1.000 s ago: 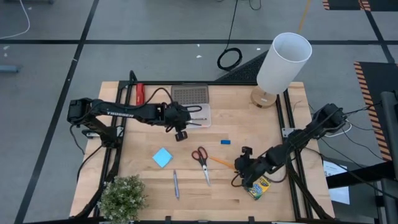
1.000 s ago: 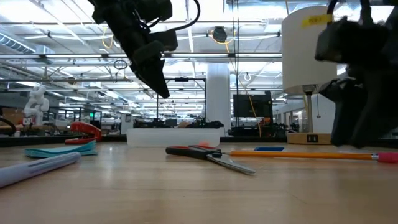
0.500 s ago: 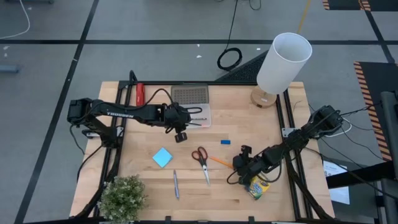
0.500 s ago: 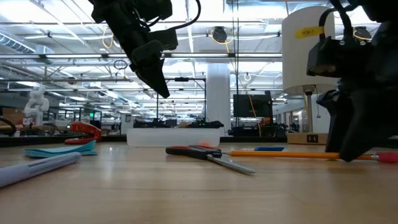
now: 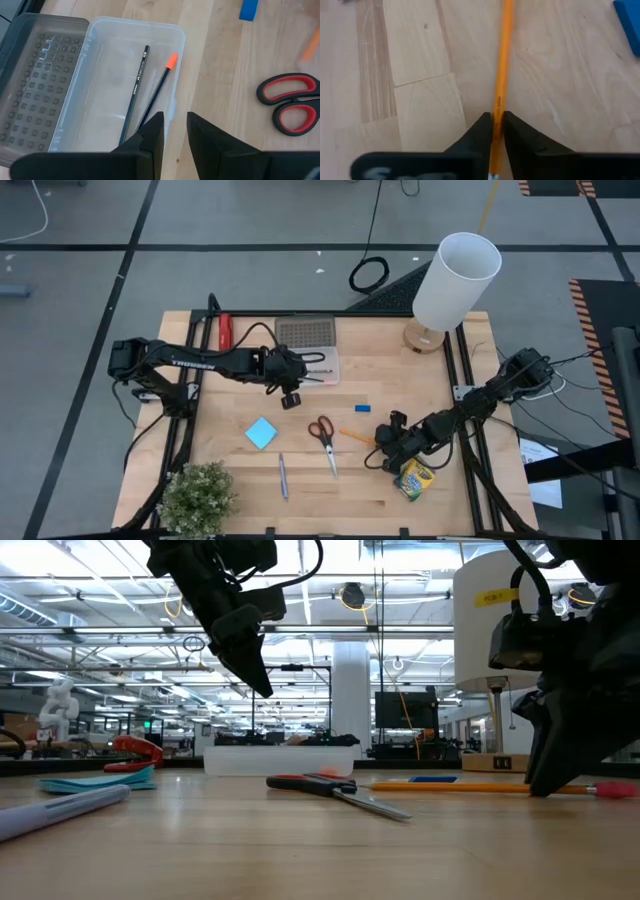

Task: Pack school essentials
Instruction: Put the orange pencil into the black supply box

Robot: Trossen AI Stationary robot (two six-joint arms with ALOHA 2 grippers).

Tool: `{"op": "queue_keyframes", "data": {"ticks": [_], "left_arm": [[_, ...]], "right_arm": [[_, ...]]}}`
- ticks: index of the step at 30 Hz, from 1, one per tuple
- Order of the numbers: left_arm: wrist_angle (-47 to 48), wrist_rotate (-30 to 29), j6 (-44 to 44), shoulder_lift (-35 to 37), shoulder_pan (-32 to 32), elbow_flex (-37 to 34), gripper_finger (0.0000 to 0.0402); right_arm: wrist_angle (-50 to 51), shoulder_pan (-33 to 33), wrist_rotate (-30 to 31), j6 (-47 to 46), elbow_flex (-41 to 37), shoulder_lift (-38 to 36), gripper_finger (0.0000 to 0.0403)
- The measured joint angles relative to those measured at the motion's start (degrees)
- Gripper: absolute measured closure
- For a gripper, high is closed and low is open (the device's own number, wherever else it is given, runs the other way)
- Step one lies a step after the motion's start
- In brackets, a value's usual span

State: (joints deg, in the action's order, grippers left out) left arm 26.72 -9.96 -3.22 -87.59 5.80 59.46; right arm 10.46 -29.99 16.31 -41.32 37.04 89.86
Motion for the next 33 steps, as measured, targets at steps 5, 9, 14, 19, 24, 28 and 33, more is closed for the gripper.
{"op": "queue_keyframes", "data": {"ticks": [5, 9, 14, 19, 24, 28, 33], "left_arm": [[0.00, 0.00, 0.00, -0.02, 0.00, 0.00, 0.0314], [0.00, 0.00, -0.01, -0.02, 0.01, 0.00, 0.0314], [0.00, 0.00, -0.02, -0.02, 0.00, 0.00, 0.0314], [0.03, 0.00, -0.02, -0.02, 0.00, 0.00, 0.0314], [0.05, 0.98, -0.04, -0.02, 0.00, 0.00, 0.0314], [0.06, 2.15, -0.02, -0.02, 0.00, 0.00, 0.0314], [-0.05, 2.54, -0.45, -0.02, -0.14, 0.00, 0.0314]], "right_arm": [[-0.03, 0.41, -1.11, 0.48, -0.04, 0.00, 0.0386], [-0.34, 0.42, -1.08, 2.37, -0.10, -0.43, 0.0382], [-0.77, 1.95, -1.90, 4.43, -0.27, -2.83, 0.0382], [-0.31, 3.62, -2.54, 5.74, -0.43, -5.84, 0.0385], [-0.22, 4.53, -2.44, 7.69, -0.37, -8.67, 0.0386], [0.12, 5.74, -3.14, 9.10, -0.35, -11.03, 0.0386], [2.73, 7.49, -3.22, 10.68, -0.28, -14.09, 0.0386]]}}
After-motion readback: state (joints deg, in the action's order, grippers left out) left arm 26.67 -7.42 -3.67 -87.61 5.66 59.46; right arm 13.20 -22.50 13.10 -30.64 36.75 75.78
